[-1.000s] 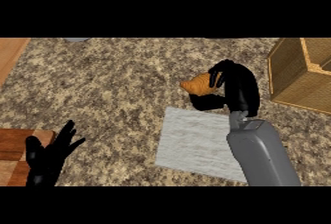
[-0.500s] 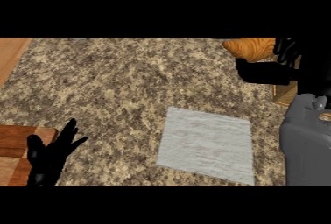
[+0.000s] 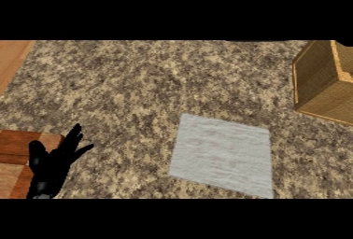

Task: Pick the croissant from the placemat and place it in the basket

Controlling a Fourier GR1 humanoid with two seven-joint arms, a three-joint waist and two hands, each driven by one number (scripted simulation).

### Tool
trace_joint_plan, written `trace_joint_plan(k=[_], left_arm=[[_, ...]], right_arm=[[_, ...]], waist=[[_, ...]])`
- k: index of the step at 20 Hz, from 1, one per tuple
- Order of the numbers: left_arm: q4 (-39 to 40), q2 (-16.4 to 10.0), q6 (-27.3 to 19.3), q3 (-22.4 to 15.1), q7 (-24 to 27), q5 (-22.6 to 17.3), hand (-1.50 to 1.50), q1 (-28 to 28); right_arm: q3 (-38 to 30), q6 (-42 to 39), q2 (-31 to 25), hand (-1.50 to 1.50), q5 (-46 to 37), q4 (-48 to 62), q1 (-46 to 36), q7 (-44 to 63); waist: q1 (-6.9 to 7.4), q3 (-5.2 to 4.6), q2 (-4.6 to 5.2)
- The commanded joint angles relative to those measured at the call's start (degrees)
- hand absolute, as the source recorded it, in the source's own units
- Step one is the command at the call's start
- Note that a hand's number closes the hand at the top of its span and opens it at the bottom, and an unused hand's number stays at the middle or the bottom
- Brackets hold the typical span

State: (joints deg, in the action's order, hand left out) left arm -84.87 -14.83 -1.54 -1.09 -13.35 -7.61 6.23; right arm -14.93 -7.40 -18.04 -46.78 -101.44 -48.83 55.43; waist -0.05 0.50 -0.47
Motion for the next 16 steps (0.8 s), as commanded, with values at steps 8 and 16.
trace_joint_plan(k=[8, 16], left_arm=[[4.9, 2.5, -0.7, -2.3, -2.5, 2.4, 0.00, -0.1], [2.2, 2.8, -1.9, -2.9, -5.0, 4.1, 0.00, -0.1]], right_arm=[[-7.9, 1.0, -10.1, 1.50, 4.3, 19.3, -1.3, -11.7], [-12.2, 7.0, -12.7, 1.50, 7.6, 32.8, -1.4, -22.5]], waist=[[0.72, -0.48, 0.85], [0.79, -0.46, 0.75]])
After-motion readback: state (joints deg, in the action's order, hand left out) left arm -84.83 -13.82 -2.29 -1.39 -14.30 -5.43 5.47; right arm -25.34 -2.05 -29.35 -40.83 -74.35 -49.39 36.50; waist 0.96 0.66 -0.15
